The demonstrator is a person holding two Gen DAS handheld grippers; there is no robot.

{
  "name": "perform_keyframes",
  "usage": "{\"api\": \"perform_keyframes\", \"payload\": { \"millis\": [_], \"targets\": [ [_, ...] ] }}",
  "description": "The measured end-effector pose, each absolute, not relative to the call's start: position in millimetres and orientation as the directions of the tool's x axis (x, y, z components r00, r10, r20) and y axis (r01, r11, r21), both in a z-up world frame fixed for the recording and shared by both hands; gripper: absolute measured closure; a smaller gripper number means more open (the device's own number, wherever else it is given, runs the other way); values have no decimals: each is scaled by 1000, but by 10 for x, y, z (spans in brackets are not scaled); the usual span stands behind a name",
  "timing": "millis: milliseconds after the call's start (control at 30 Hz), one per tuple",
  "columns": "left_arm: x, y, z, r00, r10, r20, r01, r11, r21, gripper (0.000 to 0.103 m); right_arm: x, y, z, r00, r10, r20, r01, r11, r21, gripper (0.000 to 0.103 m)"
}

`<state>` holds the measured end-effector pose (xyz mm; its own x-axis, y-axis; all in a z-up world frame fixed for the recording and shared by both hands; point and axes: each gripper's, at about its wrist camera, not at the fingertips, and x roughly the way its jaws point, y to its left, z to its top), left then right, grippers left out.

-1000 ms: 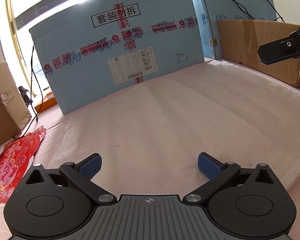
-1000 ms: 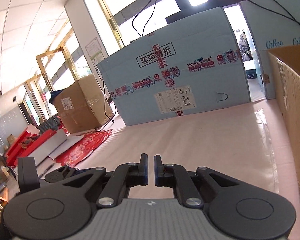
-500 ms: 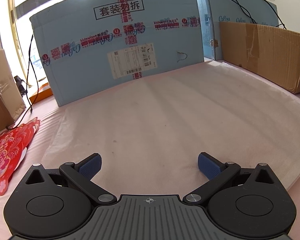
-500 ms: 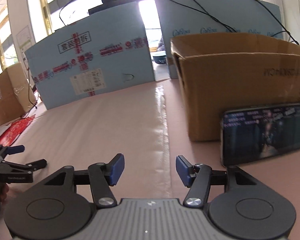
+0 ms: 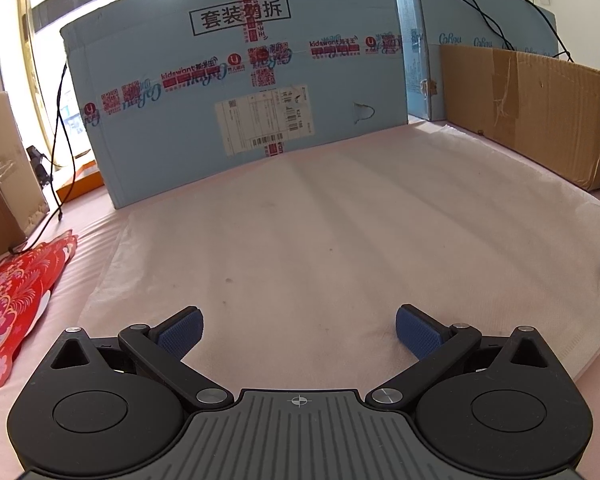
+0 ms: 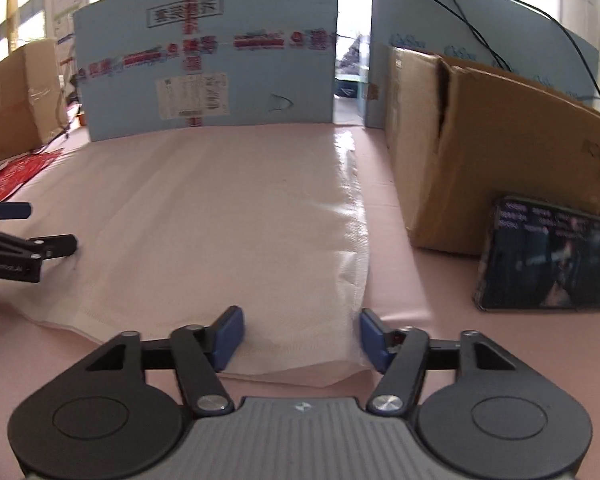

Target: Fold shopping bag

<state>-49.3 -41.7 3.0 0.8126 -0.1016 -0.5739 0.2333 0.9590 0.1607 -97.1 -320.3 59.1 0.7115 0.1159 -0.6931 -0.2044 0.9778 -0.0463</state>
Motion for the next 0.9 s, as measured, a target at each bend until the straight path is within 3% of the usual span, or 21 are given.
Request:
{"api": "perform_keyframes", "payload": {
  "millis": [100, 200, 467, 633, 900],
  "targets": [
    [-493, -416, 29, 812, -103, -575, 233, 960, 157, 0, -907, -3189, 591, 714, 143, -685, -211, 977, -16, 91],
    [-493, -420, 28, 812, -103, -575, 234, 959, 158, 0, -838, -3243, 609, 713, 193, -674, -203, 977, 65, 95],
    [-500, -432, 41, 816, -101, -569, 235, 957, 167, 0, -670, -3169, 874, 767, 390, -510, -326, 921, 213, 96],
    [-627, -364, 148, 860, -83, -504, 193, 966, 171, 0, -456, -2973, 905, 698, 560, -447, -435, 827, 357, 96],
    [-975, 126, 224, 860, 195, -471, -79, 964, 255, 0, -368, -2360, 1030, 595, 712, -373, -632, 701, 331, 96]
  ]
}}
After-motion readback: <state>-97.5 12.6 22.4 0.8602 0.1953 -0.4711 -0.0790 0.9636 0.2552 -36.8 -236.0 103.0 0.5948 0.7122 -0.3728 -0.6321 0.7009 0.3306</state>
